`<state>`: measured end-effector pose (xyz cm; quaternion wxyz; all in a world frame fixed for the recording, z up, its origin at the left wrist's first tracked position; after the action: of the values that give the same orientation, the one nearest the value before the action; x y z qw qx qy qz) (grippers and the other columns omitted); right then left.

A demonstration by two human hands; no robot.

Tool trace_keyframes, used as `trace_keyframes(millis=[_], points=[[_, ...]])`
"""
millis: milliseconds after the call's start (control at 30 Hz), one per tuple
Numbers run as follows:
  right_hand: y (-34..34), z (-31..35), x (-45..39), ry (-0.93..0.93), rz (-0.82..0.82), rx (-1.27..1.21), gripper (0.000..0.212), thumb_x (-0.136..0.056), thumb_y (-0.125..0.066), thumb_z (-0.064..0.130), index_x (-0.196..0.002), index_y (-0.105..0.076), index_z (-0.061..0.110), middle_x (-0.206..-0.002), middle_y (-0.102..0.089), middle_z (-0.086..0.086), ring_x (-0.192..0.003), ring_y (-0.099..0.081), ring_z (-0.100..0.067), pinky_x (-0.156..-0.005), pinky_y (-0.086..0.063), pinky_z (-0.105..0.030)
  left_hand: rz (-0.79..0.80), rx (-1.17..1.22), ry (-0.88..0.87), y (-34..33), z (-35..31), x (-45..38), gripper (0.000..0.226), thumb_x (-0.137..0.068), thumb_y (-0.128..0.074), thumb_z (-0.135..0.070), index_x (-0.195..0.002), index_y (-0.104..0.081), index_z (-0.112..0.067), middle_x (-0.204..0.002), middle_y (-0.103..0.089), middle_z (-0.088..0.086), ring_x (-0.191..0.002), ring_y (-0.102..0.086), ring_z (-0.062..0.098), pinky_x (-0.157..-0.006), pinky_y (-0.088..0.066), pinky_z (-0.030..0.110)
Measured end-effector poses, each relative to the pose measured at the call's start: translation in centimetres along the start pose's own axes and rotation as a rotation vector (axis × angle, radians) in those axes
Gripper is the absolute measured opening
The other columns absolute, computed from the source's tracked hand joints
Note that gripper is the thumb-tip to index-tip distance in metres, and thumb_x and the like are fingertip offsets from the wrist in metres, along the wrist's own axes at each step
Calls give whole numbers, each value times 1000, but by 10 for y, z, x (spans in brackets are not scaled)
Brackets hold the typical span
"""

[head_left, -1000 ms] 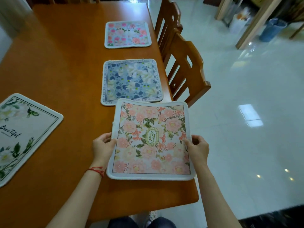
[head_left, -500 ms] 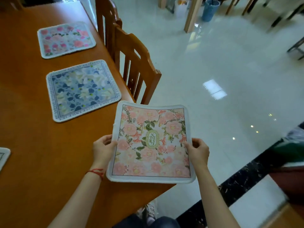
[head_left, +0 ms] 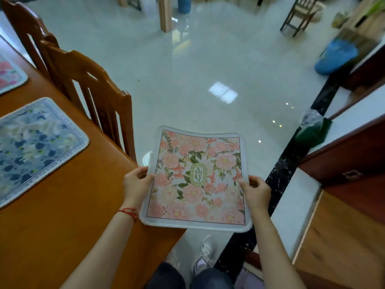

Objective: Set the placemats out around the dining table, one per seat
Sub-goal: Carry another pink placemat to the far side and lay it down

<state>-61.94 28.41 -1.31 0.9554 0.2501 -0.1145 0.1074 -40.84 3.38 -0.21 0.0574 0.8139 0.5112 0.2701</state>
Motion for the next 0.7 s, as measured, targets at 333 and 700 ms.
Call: trace_keyframes(millis=[333, 700], points=[[101, -45, -35, -125, -222, -49, 20, -77, -69, 12, -95, -64, 5, -82, -62, -4, -75, -57, -16, -67, -42, -24, 189, -84, -81, -124, -49, 11, 22, -81, -64, -5, -101, -68, -13, -91, -67, 6, -85, -64, 24, -79, -55, 37], [195, -90, -55, -259, -423, -97, 21, -76, -70, 13, -95, -65, 6, -83, -65, -4, -81, -61, -20, -79, -52, -35, 371, -172, -140, -248, -87, 34, 22, -78, -63, -1, -96, -70, -9, -82, -69, 4, -71, -64, 15, -67, -55, 29]])
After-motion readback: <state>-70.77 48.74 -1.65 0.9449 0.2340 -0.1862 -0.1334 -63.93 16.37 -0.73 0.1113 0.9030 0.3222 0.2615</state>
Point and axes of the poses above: each hand's wrist, its own x-axis away from the middle knuckle, its own y-axis out of the back of the hand, z = x × y, the point moved 5 cm from there along -x, towards the middle knuckle
